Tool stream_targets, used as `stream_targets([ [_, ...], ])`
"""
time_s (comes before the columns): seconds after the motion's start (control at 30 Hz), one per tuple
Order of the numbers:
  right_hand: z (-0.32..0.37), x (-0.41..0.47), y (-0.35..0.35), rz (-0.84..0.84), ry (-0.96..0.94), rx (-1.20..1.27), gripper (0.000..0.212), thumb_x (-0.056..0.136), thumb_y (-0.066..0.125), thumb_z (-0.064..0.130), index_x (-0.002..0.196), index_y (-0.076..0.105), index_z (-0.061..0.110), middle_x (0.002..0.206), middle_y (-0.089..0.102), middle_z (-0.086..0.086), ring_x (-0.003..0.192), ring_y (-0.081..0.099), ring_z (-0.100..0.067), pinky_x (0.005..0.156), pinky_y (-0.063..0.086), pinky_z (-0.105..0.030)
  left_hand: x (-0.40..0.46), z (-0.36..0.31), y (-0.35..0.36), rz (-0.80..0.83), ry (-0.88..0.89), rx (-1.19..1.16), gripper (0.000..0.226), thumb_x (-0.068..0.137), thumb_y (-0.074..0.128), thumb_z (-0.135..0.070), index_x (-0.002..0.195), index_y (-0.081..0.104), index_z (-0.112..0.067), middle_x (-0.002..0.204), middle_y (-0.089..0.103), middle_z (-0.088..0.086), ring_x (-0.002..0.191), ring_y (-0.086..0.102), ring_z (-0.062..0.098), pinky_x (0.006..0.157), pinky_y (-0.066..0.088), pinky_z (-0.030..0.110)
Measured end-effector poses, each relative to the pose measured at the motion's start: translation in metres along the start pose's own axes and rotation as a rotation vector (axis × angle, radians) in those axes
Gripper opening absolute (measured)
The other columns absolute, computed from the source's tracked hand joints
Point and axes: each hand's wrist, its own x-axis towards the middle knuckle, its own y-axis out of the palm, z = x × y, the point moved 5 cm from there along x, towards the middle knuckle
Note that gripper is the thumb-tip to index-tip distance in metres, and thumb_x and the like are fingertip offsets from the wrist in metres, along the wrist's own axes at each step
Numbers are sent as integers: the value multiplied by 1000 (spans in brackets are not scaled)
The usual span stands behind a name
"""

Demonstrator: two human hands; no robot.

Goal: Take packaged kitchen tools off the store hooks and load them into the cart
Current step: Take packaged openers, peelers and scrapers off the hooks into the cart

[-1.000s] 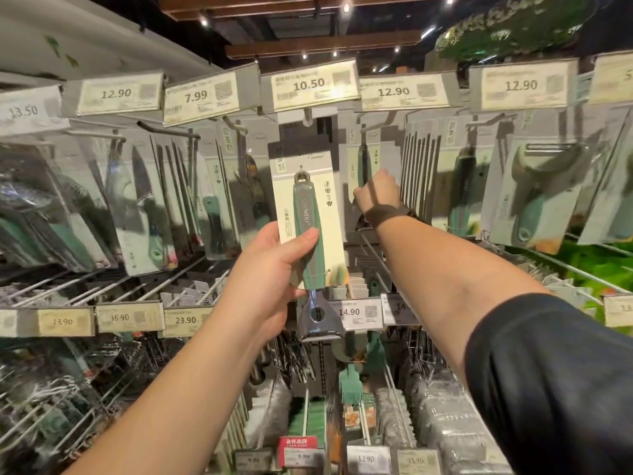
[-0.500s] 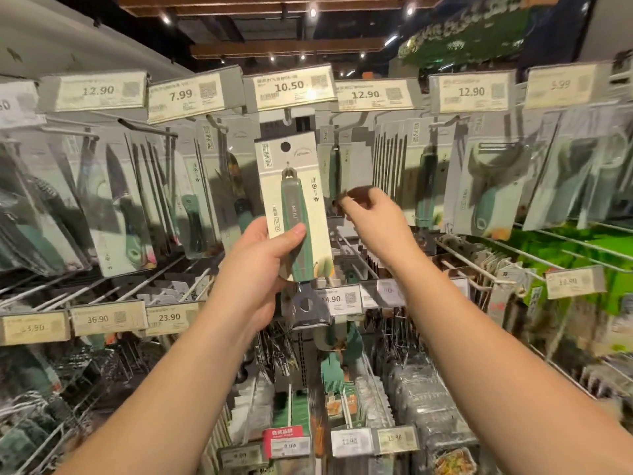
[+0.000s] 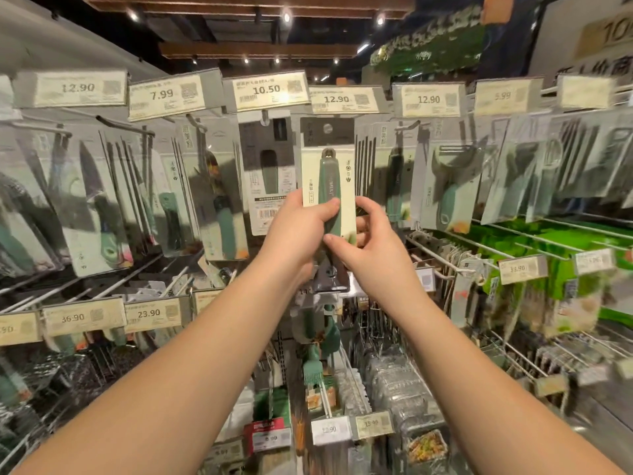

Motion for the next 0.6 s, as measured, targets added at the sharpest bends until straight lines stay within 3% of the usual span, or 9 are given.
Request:
stream_targets([
  [0.1,-1,5,-1,-35,-6,-44,77,85,72,46,149,31,31,122,61,4,98,65,-10,87,56,-40,6,-2,5,-16,18,33,30,95,64,-9,124,58,-14,108,74,3,92,74,20,61,56,28],
  [0.23,2,10,-7,-46,-14,-59,75,88,71,41,150,32,29,120,60,8,95,65,-9,82,56,-34,8,-7,11,-18,22,36,27,95,63,-9,121,57,-14,108,74,6,89,74,23,51,53,24],
  [0.43,6,22,-10,-50,-14,-86,78,87,71,46,151,31,27,129,58,3,105,65,-17,88,56,-42,11,-15,15,-24,-11,51,10,99,55,-9,105,58,-16,94,70,3,77,72,20,54,53,28],
  [0.6,3,30,-10,-47,-15,-115,77,90,69,44,153,29,26,128,56,7,93,62,-8,72,51,-25,18,-13,15,-36,-9,84,13,101,54,-10,113,57,-14,106,71,7,79,73,17,53,55,26],
])
